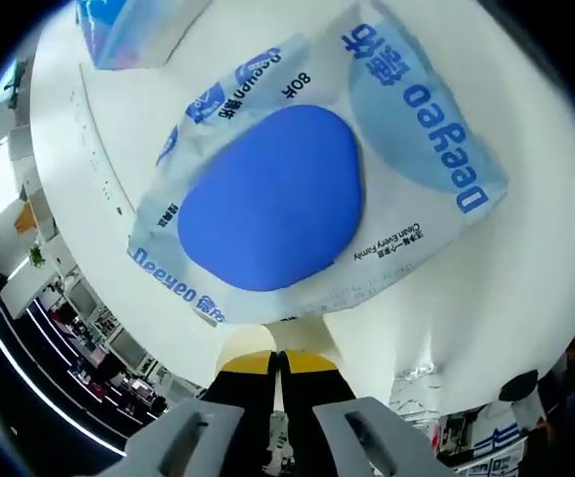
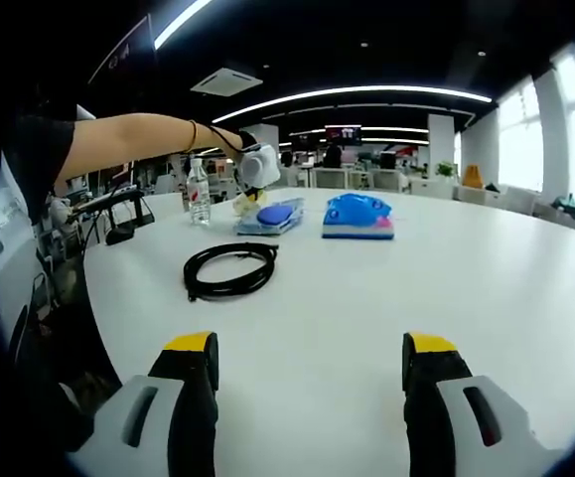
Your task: Arrange the tabletop items into an orderly group along one side of the table until the central work area is clear of visible clutter.
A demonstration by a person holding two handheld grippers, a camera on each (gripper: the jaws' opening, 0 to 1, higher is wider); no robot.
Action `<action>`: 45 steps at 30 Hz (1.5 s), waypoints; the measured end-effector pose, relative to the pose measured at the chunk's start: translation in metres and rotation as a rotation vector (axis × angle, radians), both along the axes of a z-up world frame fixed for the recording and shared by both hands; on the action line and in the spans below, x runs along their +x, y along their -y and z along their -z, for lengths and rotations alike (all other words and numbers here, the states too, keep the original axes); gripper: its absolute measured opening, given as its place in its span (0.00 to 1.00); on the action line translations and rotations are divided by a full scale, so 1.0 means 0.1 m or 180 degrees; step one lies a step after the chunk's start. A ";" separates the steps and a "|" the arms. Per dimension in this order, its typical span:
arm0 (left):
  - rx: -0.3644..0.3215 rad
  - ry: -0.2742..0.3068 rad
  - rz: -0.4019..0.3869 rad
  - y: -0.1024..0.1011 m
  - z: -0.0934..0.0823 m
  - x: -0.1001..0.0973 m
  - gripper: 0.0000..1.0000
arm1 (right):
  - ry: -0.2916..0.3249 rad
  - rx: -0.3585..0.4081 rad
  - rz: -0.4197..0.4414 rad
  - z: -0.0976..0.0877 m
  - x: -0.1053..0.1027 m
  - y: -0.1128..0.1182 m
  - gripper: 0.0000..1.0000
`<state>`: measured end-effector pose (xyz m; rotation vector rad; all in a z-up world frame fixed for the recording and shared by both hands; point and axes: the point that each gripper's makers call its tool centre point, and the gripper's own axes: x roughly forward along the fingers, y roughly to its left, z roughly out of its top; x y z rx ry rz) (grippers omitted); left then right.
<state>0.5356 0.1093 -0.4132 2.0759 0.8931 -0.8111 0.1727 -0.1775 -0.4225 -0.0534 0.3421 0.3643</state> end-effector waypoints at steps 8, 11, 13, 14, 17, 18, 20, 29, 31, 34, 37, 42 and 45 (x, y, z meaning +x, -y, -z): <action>-0.0117 0.0019 -0.0021 -0.01 -0.01 -0.03 0.01 | 0.0008 -0.0020 -0.0020 -0.01 0.00 -0.01 0.72; -0.0326 0.0069 -0.0073 0.00 -0.04 -0.03 0.00 | 0.0021 -0.0037 -0.0048 -0.03 0.01 -0.02 0.73; -0.0605 0.0065 -0.0154 0.04 -0.06 -0.06 0.00 | 0.0033 -0.0010 -0.0081 -0.05 0.01 -0.05 0.73; -0.0682 0.0081 -0.0150 0.05 -0.08 -0.06 0.00 | 0.0031 -0.0012 -0.0089 -0.05 0.01 -0.06 0.73; -0.0729 0.0109 -0.0180 0.02 -0.14 -0.06 0.00 | 0.0018 -0.0058 -0.0115 -0.05 0.03 -0.10 0.73; -0.0736 0.0116 -0.0189 0.00 -0.15 -0.06 0.00 | 0.0020 -0.0062 -0.0123 -0.06 0.03 -0.11 0.73; -0.0737 0.0151 -0.0196 -0.05 -0.17 -0.05 0.00 | 0.0026 -0.0063 -0.0138 -0.06 0.02 -0.14 0.73; -0.1246 0.0293 -0.0327 -0.07 -0.23 -0.08 0.00 | 0.0008 -0.0097 -0.0191 -0.08 0.01 -0.19 0.73; -0.1374 0.0281 -0.0394 -0.07 -0.22 -0.10 0.00 | 0.0010 -0.0094 -0.0195 -0.08 0.01 -0.20 0.73; -0.1481 0.0336 -0.0438 -0.13 -0.26 -0.11 0.00 | 0.0011 -0.0097 -0.0210 -0.09 0.00 -0.22 0.73; -0.1796 0.0374 -0.0585 -0.14 -0.29 -0.15 0.00 | -0.0023 -0.0105 -0.0214 -0.07 -0.01 -0.23 0.73; -0.1959 0.0445 -0.0653 -0.26 -0.33 -0.18 0.00 | 0.0026 -0.0083 -0.0189 -0.14 0.00 -0.22 0.74; -0.2169 0.0451 -0.0730 -0.28 -0.33 -0.23 0.00 | 0.0078 -0.0046 -0.0189 -0.18 0.00 -0.24 0.76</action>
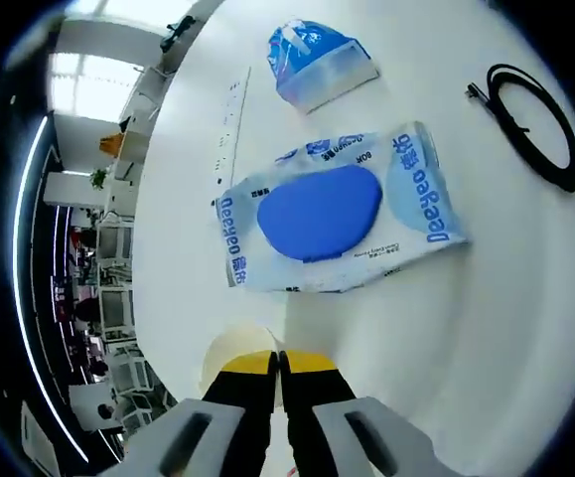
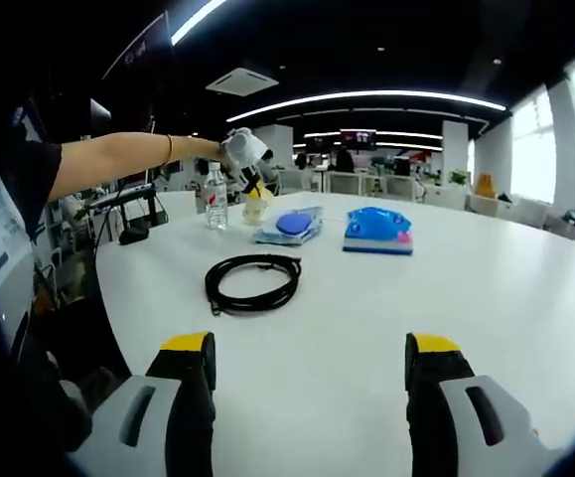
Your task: Arrange the tabletop items into an orderly group along one side of the table until the central work area is clear of visible clutter.
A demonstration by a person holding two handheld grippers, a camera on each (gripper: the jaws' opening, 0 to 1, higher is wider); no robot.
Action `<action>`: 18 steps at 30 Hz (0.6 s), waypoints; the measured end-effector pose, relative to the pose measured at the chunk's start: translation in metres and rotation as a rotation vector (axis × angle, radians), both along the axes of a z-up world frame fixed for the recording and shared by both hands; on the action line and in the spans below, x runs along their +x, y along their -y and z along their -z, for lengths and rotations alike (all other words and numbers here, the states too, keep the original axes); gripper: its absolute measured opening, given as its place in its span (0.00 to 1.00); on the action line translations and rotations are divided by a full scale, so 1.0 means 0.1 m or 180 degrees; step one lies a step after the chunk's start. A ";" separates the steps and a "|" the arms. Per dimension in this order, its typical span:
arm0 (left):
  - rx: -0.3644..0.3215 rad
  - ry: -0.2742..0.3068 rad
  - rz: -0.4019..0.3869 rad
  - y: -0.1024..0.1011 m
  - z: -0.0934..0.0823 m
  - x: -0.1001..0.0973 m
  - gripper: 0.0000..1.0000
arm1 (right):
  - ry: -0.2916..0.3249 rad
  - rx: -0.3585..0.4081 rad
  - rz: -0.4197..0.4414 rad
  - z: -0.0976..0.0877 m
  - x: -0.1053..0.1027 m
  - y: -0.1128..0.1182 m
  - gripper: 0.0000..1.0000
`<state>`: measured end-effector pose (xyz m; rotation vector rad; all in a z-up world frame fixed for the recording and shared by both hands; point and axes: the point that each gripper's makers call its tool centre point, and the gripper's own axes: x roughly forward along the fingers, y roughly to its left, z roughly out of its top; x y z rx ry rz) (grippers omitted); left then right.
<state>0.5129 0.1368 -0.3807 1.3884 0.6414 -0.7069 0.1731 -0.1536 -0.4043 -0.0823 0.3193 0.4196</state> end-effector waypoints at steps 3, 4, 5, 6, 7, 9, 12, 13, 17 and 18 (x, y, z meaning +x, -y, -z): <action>-0.0128 -0.0019 -0.0045 -0.02 0.01 -0.06 0.00 | -0.0030 -0.0030 0.0022 0.01 -0.01 0.01 0.76; -0.0137 -0.0020 -0.0049 -0.03 0.01 -0.07 0.00 | -0.0049 -0.0044 0.0027 0.02 -0.01 0.01 0.76; -0.0222 -0.0011 -0.0095 -0.03 0.00 -0.07 0.00 | -0.0070 -0.0061 0.0032 0.03 -0.03 0.02 0.77; -0.0247 -0.0005 -0.0114 -0.04 -0.01 -0.07 0.00 | -0.0076 -0.0065 0.0032 0.03 -0.03 0.02 0.77; -0.0305 -0.0003 -0.0130 -0.03 -0.02 -0.07 0.00 | -0.0081 -0.0071 0.0029 0.03 -0.04 0.02 0.77; -0.0482 -0.0016 -0.0168 -0.01 -0.05 -0.08 0.00 | -0.0088 -0.0076 0.0039 0.02 -0.06 0.03 0.78; -0.0653 -0.0031 -0.0179 0.03 -0.07 -0.12 0.00 | -0.0070 -0.0029 0.0043 -0.03 -0.08 0.04 0.78; -0.0730 -0.0053 -0.0205 0.04 -0.08 -0.13 0.00 | -0.0068 -0.0012 0.0044 -0.05 -0.09 0.05 0.78; -0.0701 -0.0087 -0.0184 0.01 -0.06 -0.21 0.00 | -0.0070 -0.0024 0.0126 -0.08 -0.11 0.12 0.79; -0.0739 -0.0102 -0.0188 0.01 -0.07 -0.23 0.00 | -0.0081 -0.0048 0.0138 -0.08 -0.12 0.13 0.79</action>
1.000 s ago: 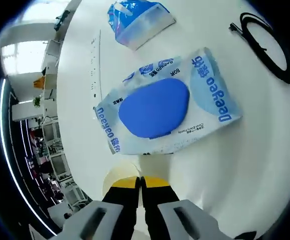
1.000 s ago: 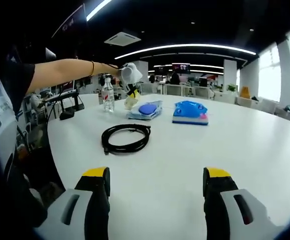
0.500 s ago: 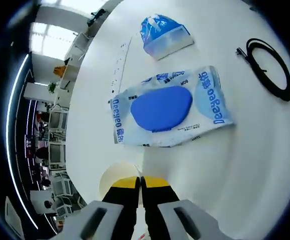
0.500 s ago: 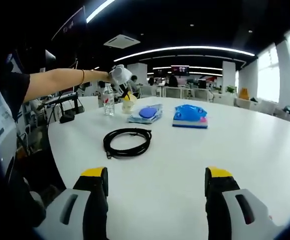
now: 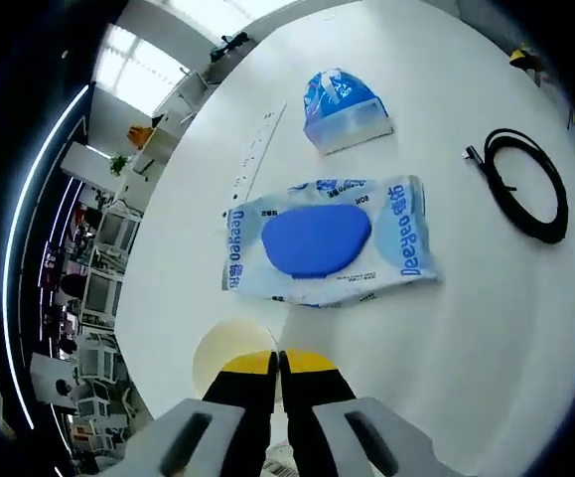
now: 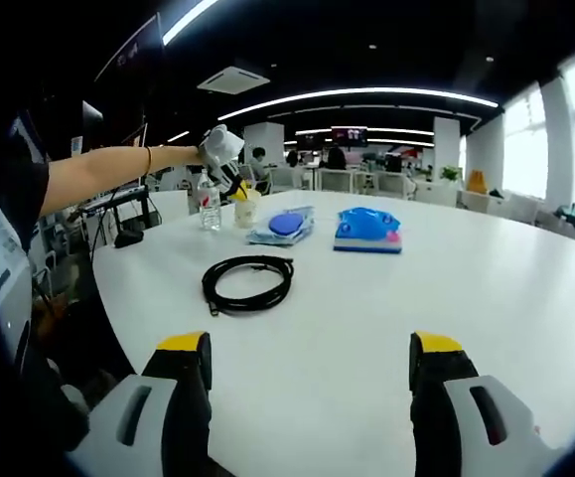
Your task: Arrange the tabletop items into an orderly group along one side of the table until the central work area is clear of visible clutter.
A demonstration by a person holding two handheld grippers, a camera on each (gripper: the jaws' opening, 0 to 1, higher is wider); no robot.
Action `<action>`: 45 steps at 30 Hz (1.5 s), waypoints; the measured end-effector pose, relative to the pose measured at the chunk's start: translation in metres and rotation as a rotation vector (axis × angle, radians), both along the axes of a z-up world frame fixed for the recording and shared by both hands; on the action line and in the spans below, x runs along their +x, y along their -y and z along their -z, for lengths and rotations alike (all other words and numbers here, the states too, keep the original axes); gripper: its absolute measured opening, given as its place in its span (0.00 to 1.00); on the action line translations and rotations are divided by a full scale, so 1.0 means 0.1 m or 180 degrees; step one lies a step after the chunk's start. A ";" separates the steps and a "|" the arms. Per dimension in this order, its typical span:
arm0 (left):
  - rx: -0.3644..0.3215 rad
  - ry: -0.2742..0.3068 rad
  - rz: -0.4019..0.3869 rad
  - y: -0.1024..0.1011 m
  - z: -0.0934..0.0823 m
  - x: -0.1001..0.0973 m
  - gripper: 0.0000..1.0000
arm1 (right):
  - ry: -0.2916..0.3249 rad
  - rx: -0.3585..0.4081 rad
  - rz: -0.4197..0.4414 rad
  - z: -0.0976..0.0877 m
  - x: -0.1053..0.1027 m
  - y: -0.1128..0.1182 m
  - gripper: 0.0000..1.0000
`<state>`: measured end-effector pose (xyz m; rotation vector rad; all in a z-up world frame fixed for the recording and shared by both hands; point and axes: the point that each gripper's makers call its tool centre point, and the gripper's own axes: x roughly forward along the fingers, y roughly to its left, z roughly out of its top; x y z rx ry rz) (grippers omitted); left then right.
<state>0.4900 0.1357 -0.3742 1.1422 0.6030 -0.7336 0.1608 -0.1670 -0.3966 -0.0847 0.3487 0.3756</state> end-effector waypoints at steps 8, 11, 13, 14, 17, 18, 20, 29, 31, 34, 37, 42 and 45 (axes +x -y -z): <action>-0.0348 -0.0052 -0.0077 0.03 -0.11 -0.15 0.01 | -0.0094 -0.0083 0.0045 -0.03 -0.12 0.04 0.79; -0.0280 -0.0130 -0.0085 -0.04 -0.06 -0.24 0.01 | -0.0124 -0.0168 0.0017 -0.04 -0.18 0.00 0.79; -0.0338 -0.0116 -0.0104 -0.06 -0.07 -0.25 0.01 | -0.0159 -0.0191 0.0002 -0.03 -0.20 0.00 0.79; -0.0344 -0.0108 -0.0115 -0.07 -0.06 -0.25 0.01 | -0.0175 -0.0186 0.0002 -0.03 -0.20 -0.01 0.79; -0.0426 -0.0103 -0.0117 -0.06 -0.05 -0.31 0.01 | -0.0130 -0.0196 -0.0017 -0.09 -0.23 -0.03 0.79; -0.0427 -0.0097 -0.0111 -0.06 -0.06 -0.31 0.01 | -0.0119 -0.0172 -0.0036 -0.11 -0.23 -0.04 0.79; -0.0456 -0.0072 -0.0106 -0.07 -0.07 -0.32 0.01 | -0.0146 -0.0123 -0.0071 -0.13 -0.24 -0.06 0.79; -0.0594 -0.0066 -0.0194 -0.17 -0.11 -0.30 0.01 | -0.0209 -0.0221 -0.0133 -0.13 -0.27 -0.07 0.80; -0.0600 -0.0055 -0.0209 -0.18 -0.12 -0.30 0.01 | -0.0218 -0.0243 -0.0135 -0.14 -0.27 -0.09 0.80; -0.0716 -0.0103 -0.0217 -0.18 -0.17 -0.34 0.01 | -0.0268 -0.0237 -0.0131 -0.13 -0.28 -0.11 0.80; -0.0694 -0.0071 -0.0191 -0.18 -0.19 -0.35 0.01 | -0.0483 -0.0269 -0.0217 -0.10 -0.33 -0.12 0.79; -0.0661 -0.0053 -0.0189 -0.20 -0.20 -0.36 0.01 | -0.0464 -0.0349 -0.0259 -0.21 -0.31 -0.10 0.79; -0.0374 -0.0009 -0.0131 -0.25 -0.14 -0.37 0.01 | -0.0373 -0.0387 -0.0257 -0.32 -0.31 -0.09 0.79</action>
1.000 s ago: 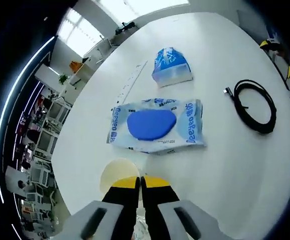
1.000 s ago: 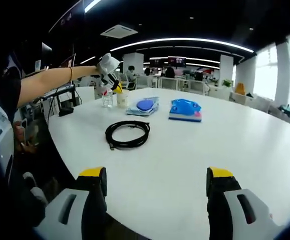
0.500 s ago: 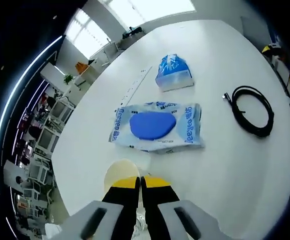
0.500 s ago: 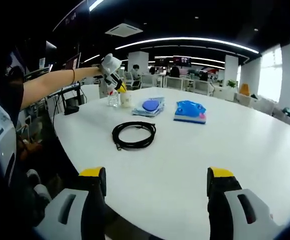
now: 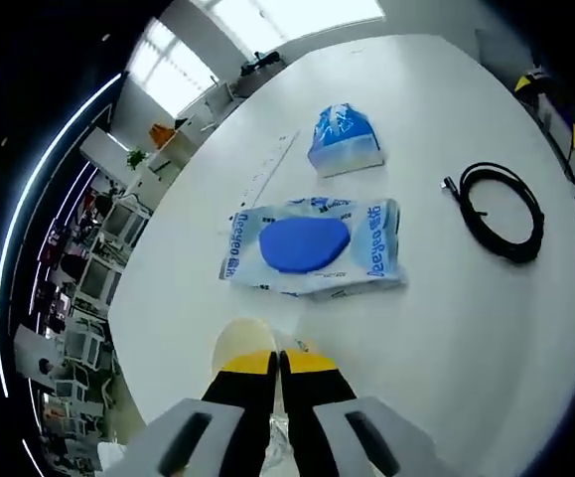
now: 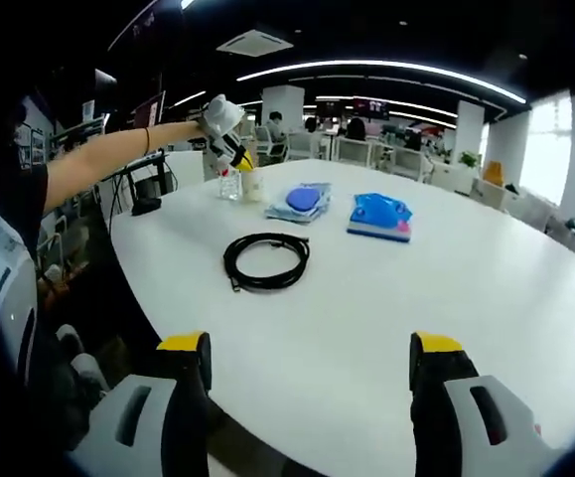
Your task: Arrange the tabletop items into an orderly group along one side of the table until the central work area is clear of visible clutter.
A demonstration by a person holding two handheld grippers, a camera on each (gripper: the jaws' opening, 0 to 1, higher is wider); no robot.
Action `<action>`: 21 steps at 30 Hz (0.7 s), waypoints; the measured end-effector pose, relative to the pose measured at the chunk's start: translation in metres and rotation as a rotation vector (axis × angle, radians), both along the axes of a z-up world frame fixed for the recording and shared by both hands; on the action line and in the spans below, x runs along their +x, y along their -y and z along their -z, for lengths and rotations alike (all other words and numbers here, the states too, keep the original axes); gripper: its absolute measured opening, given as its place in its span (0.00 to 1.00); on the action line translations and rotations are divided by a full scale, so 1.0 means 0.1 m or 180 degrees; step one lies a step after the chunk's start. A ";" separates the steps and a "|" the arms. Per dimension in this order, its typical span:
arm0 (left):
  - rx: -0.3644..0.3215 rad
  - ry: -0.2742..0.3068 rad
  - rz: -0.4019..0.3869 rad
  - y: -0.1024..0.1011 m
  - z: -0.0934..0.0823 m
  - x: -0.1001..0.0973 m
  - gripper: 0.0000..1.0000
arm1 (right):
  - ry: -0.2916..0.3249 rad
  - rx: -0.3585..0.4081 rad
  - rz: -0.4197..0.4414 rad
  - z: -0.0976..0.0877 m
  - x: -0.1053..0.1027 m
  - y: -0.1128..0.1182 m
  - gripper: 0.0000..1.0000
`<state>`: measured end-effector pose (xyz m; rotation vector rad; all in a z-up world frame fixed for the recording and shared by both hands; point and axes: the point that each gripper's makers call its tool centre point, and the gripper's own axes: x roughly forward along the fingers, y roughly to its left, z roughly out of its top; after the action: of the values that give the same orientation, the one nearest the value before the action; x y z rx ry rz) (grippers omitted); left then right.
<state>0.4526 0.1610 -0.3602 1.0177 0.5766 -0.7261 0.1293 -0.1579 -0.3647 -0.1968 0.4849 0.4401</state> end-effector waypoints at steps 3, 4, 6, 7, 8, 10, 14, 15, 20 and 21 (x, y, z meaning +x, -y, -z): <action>0.0016 -0.0026 0.0038 0.03 0.04 -0.04 0.04 | 0.0053 -0.0046 -0.0008 -0.10 0.00 0.02 0.80; 0.0043 -0.0055 0.0063 0.03 0.06 -0.06 0.08 | 0.0064 -0.0079 -0.0019 -0.13 0.00 0.02 0.80; 0.0080 -0.0083 0.0085 0.04 0.08 -0.06 0.14 | 0.0071 -0.0129 -0.0036 -0.17 -0.01 0.03 0.80; 0.0093 -0.0087 0.0087 0.03 0.08 -0.06 0.15 | 0.0052 -0.0174 -0.0050 -0.16 -0.01 0.04 0.80; 0.0093 -0.0093 0.0086 0.04 0.07 -0.07 0.17 | 0.0035 -0.0200 -0.0053 -0.14 -0.02 0.05 0.80; 0.0056 -0.0071 0.0077 0.05 0.05 -0.07 0.22 | 0.0000 -0.0230 -0.0053 -0.11 -0.02 0.06 0.79; 0.0005 -0.0059 0.0094 0.06 -0.01 -0.10 0.25 | 0.0017 -0.0162 -0.0067 -0.12 -0.02 0.04 0.79; -0.0005 -0.0059 0.0101 0.06 -0.03 -0.11 0.25 | 0.0023 -0.0154 -0.0065 -0.12 -0.02 0.04 0.79; -0.0301 0.0071 0.0066 0.07 -0.20 -0.12 0.27 | 0.0043 -0.0142 -0.0040 -0.14 0.00 0.06 0.78; -0.0357 0.0097 0.0070 0.07 -0.23 -0.13 0.27 | 0.0042 -0.0143 -0.0039 -0.14 0.00 0.07 0.78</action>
<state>0.4393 0.1536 -0.3371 0.9306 0.4935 -0.7530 0.1298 -0.1646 -0.3511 -0.2458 0.4810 0.4398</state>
